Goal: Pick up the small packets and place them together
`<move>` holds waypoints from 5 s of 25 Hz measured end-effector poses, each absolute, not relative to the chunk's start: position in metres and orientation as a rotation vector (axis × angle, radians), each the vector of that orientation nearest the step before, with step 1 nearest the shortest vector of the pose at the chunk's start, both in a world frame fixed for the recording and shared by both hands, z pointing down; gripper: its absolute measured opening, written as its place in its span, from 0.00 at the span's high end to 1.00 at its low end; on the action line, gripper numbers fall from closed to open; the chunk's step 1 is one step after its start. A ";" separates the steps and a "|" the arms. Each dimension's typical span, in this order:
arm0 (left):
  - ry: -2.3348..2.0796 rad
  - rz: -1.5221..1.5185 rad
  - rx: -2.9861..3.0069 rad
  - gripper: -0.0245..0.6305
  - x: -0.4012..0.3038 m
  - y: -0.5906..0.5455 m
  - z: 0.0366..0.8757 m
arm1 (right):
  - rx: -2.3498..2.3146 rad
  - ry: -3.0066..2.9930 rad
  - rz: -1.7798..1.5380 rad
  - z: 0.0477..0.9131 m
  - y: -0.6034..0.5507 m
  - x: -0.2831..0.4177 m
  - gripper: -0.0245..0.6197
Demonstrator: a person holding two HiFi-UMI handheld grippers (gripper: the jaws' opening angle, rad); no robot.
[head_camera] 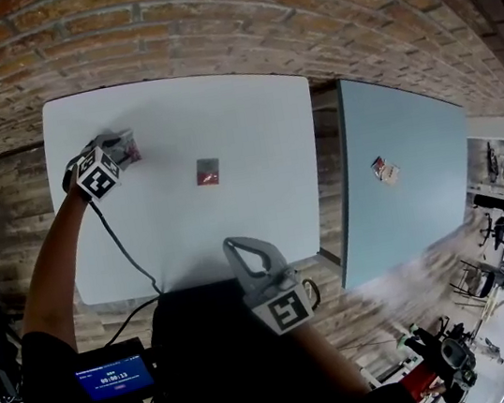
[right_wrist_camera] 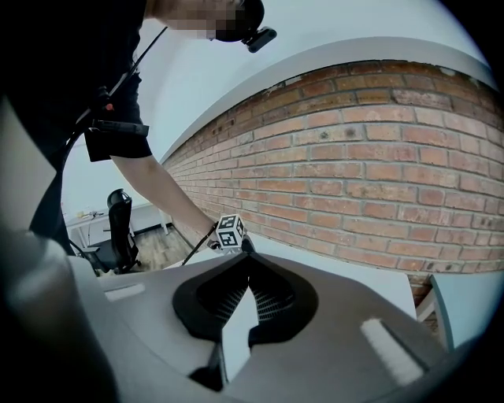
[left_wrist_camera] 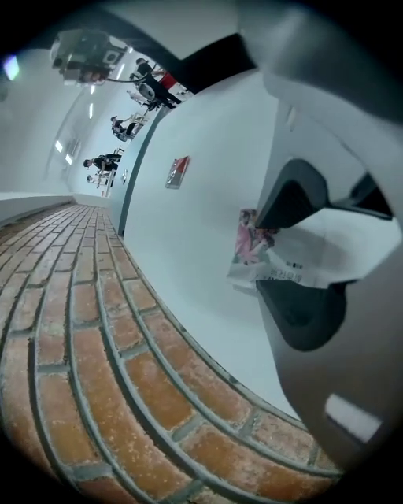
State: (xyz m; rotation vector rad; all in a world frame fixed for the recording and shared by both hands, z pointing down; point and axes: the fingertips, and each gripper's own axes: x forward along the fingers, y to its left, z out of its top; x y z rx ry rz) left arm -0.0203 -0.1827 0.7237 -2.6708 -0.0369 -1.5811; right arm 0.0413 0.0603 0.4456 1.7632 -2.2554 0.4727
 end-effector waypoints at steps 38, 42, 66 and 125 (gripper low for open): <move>-0.008 -1.237 -2.968 0.73 -0.007 -0.051 0.659 | 1.641 -2.187 0.518 0.496 0.076 0.074 0.85; 0.280 -1.011 -3.111 0.96 -0.018 -0.048 0.600 | 1.491 -2.120 0.600 0.539 0.052 0.093 0.79; 0.929 -0.713 -3.282 0.96 -0.070 -0.007 0.538 | 0.700 -1.866 0.509 0.727 -0.008 0.096 0.67; 1.098 0.047 -3.098 0.96 -0.043 0.005 0.350 | 1.974 -2.364 -0.087 0.302 0.056 0.061 0.96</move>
